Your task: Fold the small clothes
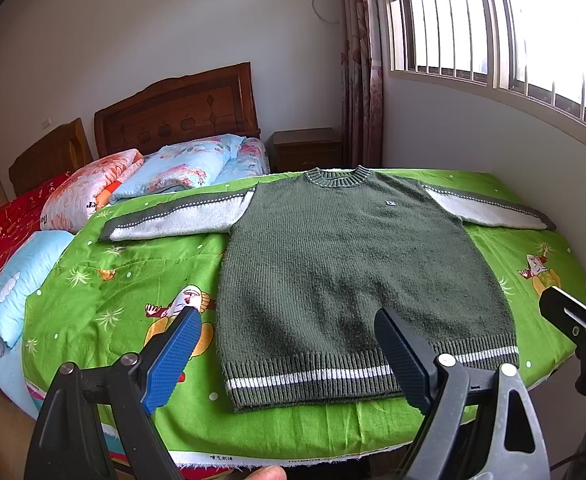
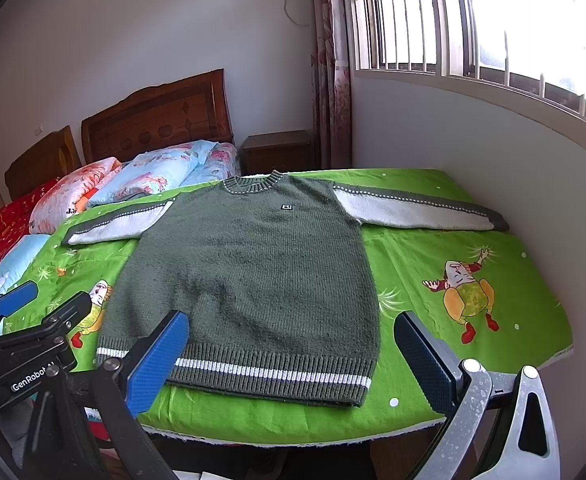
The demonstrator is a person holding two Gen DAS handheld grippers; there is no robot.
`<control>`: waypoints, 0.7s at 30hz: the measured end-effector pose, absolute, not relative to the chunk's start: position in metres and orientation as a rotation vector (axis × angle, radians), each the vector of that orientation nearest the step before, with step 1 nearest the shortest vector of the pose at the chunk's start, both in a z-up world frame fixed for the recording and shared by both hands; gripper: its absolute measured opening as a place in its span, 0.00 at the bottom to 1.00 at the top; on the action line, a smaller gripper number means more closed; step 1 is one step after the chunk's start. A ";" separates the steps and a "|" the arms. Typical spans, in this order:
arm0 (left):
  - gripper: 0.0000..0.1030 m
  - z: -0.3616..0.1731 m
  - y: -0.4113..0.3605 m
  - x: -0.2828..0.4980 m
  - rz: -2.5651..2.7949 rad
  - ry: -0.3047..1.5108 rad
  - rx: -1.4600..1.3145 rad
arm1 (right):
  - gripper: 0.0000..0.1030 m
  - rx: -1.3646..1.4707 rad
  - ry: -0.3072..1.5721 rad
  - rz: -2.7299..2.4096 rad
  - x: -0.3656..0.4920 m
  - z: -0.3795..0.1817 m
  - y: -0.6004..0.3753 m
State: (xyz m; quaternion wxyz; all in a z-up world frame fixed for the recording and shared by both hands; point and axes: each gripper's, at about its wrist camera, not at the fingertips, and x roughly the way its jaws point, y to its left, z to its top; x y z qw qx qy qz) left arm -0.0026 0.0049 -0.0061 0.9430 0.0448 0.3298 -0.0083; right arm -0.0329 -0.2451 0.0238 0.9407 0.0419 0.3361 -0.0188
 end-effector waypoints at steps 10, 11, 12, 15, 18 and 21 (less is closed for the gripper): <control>0.87 -0.007 0.000 0.005 -0.018 0.687 0.103 | 1.00 0.093 0.695 -0.047 -0.028 0.021 -0.250; 0.87 -0.007 0.000 0.006 -0.018 0.688 0.105 | 1.00 0.094 0.696 -0.048 -0.028 0.020 -0.251; 0.87 -0.008 0.000 0.007 -0.019 0.689 0.106 | 1.00 0.095 0.697 -0.050 -0.027 0.020 -0.252; 0.87 -0.009 -0.001 0.009 -0.019 0.695 0.107 | 1.00 0.095 0.702 -0.054 -0.023 0.017 -0.253; 0.87 -0.010 -0.001 0.013 -0.022 0.700 0.103 | 1.00 0.088 0.716 -0.065 -0.018 0.014 -0.253; 0.87 -0.011 0.000 0.017 -0.027 0.705 0.100 | 1.00 0.073 0.723 -0.078 -0.014 0.013 -0.253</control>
